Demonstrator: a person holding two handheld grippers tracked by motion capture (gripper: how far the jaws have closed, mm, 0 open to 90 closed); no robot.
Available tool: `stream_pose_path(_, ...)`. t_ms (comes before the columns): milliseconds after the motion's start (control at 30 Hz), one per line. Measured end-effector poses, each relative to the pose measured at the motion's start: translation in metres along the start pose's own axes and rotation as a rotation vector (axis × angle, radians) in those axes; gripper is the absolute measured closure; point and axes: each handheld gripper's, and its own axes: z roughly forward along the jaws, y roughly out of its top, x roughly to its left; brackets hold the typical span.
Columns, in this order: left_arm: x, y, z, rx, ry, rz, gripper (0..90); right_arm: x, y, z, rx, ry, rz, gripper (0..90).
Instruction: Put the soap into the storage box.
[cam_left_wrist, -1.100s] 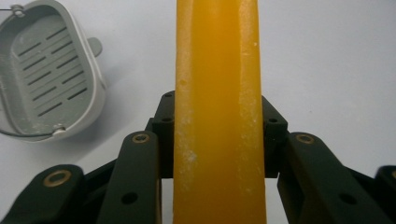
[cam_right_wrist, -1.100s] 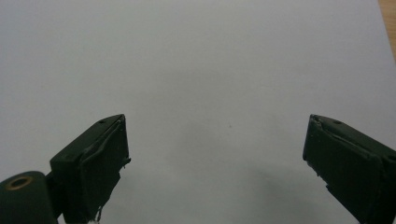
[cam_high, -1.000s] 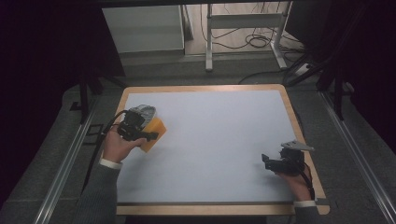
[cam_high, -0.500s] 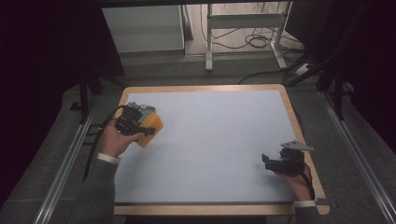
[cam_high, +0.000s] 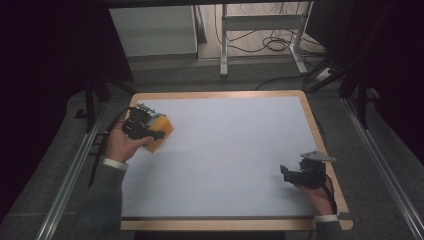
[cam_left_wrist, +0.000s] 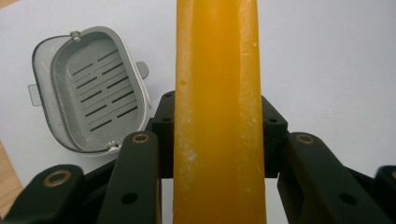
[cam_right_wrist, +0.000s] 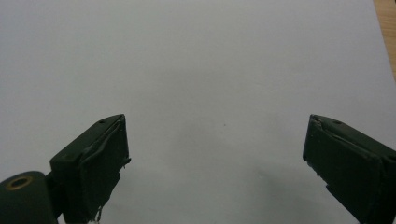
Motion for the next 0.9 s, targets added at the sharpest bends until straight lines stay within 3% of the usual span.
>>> stream_pose_path(900, 0.025, 0.015, -0.002, 0.005, 0.026, -0.051, 61.0, 0.000, 0.000, 0.000, 0.002, -0.007, 0.002, 6.8)
